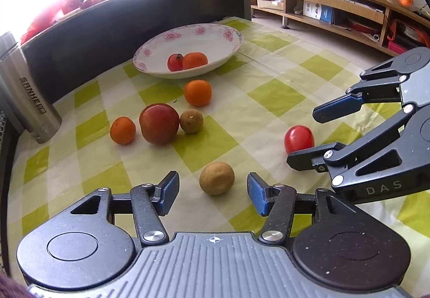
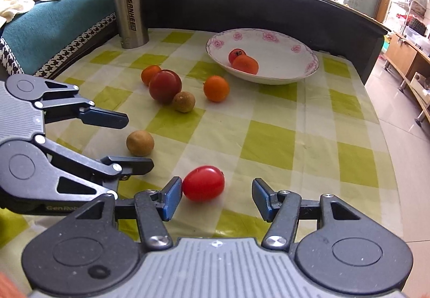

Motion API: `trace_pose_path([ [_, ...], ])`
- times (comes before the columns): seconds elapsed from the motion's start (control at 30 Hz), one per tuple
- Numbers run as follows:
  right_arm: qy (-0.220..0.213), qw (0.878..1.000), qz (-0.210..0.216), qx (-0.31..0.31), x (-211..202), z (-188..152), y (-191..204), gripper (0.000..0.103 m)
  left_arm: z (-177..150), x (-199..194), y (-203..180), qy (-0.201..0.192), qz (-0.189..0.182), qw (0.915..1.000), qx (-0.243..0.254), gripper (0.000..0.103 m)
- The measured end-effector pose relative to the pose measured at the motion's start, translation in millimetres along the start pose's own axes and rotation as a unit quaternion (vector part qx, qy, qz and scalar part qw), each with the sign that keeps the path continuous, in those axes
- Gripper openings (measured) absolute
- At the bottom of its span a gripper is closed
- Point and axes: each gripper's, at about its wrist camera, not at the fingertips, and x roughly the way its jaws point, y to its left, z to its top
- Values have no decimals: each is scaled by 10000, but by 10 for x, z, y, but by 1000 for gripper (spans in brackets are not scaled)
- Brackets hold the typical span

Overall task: Organize fruits
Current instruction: 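Grasp the red cherry tomato with the right tool while the left tool grasps the brown kiwi, then carry both fruits over the white bowl and open both tools to release them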

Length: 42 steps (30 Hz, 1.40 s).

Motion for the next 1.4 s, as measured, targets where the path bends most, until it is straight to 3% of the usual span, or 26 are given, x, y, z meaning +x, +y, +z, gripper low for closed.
trace_pose_path([
  [0.17, -48, 10000, -29, 33, 75, 26, -33, 62, 6, 32, 7, -25, 3, 10000, 24, 62],
  [0.27, -22, 9999, -26, 114, 110, 38, -59, 61, 14, 30, -13, -25, -31, 10000, 53, 54],
  [0.43, -44, 9999, -8, -112, 111, 46, 39, 43, 16, 25, -41, 11, -87, 10000, 28, 44],
  [0.53, -56, 9996, -84, -256, 101, 47, 89, 42, 23, 23, -69, 29, -96, 9999, 78, 37],
  [0.9, -259, 9990, -237, -277, -5, 113, 74, 41, 103, -43, -37, -27, -46, 10000, -44, 36],
  [1.4, -647, 9967, -435, -247, -132, 435, 62, 41, 525, -184, 148, -623, 212, 9973, -340, 36],
])
